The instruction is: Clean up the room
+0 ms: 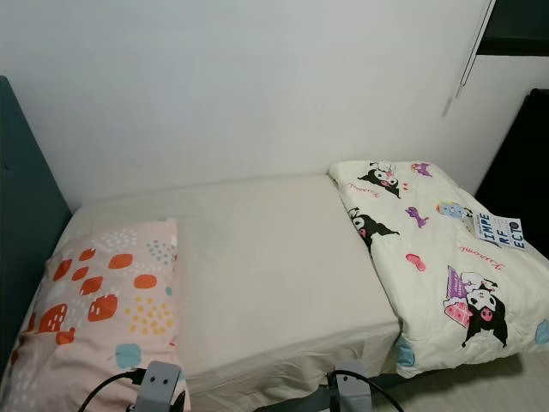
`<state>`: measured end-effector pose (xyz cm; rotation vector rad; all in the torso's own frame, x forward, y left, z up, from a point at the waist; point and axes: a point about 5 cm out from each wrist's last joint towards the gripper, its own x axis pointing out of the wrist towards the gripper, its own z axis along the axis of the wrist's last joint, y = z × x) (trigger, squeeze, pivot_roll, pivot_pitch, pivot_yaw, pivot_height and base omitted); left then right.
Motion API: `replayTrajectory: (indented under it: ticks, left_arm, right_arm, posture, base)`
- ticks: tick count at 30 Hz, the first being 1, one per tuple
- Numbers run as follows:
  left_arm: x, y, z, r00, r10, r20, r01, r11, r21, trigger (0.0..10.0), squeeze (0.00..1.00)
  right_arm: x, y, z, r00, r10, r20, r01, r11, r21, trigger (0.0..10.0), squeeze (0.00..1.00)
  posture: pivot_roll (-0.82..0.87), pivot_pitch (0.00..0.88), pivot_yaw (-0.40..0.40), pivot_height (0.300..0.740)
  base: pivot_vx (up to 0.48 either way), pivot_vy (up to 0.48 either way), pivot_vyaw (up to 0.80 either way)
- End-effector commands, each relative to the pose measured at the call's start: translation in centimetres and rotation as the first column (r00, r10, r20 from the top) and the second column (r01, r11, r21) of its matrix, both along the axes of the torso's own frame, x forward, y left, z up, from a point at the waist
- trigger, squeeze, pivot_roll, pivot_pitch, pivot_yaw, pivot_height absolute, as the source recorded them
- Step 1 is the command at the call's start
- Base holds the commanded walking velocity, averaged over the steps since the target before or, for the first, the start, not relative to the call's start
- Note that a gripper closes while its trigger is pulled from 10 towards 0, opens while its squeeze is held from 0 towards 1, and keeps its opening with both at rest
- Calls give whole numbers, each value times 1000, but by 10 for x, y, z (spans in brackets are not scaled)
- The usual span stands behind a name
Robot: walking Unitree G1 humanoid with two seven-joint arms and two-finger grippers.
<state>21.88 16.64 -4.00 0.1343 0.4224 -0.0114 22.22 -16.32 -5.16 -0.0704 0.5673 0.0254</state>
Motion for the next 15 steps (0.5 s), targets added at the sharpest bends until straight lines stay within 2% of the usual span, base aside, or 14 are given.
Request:
replayTrajectory:
  ticks: [1, 15]
  left_arm:
    - [-2, 2, -2, 1000, 3, -22, -3, 1000, 3, 10000, 0]
    - [-6, 6, -4, 999, 3, -33, -3, 1000, 16, 10000, 0]
  right_arm:
    - [-5, 1, -5, 1000, 4, -30, -4, 1000, -3, 10000, 0]
    - [-7, 5, -6, 999, 7, -38, -7, 1000, 6, 10000, 0]
  posture:
    - [30, 78, -63, 740]
    - [50, 81, -61, 740]
  base:
    - [0, 0, 0]
    - [0, 0, 0]
